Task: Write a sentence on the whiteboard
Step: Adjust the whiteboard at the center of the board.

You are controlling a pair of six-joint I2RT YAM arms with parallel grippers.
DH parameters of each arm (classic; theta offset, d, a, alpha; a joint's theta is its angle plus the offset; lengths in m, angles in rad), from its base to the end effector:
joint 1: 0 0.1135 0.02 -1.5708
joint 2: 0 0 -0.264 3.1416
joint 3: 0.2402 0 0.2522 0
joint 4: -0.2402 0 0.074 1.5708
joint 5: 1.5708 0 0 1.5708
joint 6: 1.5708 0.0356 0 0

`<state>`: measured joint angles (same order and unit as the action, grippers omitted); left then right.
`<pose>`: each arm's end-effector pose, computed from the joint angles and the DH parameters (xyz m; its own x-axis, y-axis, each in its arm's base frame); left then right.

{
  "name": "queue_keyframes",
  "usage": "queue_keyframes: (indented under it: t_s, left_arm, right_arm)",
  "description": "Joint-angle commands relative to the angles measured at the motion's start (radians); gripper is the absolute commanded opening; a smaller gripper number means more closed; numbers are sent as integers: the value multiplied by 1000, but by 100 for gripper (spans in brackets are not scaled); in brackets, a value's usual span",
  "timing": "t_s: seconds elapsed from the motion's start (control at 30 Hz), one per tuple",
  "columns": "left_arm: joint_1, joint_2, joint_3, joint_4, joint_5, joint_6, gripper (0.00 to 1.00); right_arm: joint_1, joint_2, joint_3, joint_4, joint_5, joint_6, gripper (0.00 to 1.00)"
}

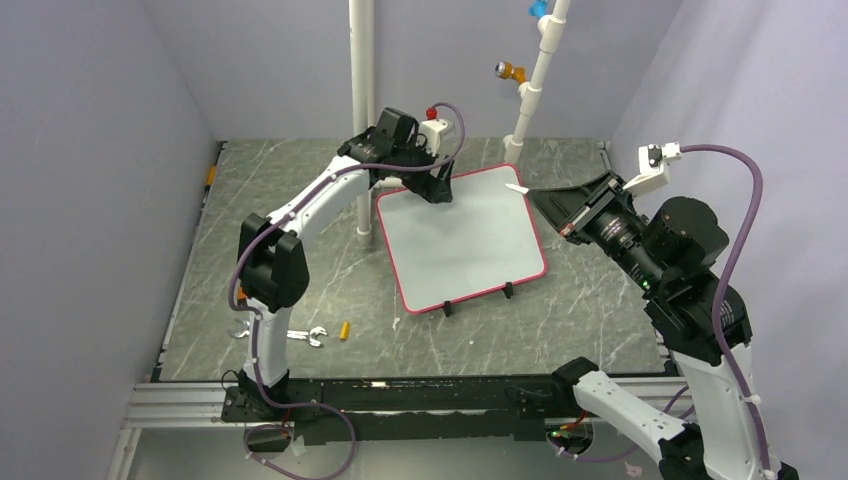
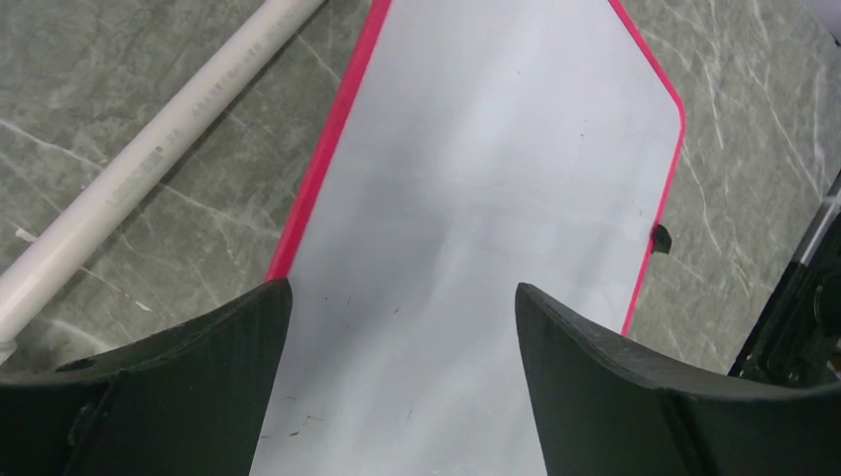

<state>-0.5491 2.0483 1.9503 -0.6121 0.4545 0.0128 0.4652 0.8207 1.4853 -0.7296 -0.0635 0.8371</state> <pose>0.3939 -0.2593 0.3146 -0.5464 0.3478 -0.7619 0.7600 0.5882 -0.2765 0.0930 0.0492 0.4978 -0.4134 0.6218 -0.6651 -0.2946 0.5999 0.7439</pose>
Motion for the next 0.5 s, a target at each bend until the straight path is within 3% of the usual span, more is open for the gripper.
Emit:
queue_keyframes:
  t_s: [0.0,0.47]
  left_arm:
    - [36,-54,-13,75,-78,-51,89]
    - [-21,-56,13,75,-178,-97,91]
  right_arm:
    - [-2,-14,0,65,-32,-6,0]
    - [-2,-25,5,70,-59,-8,0]
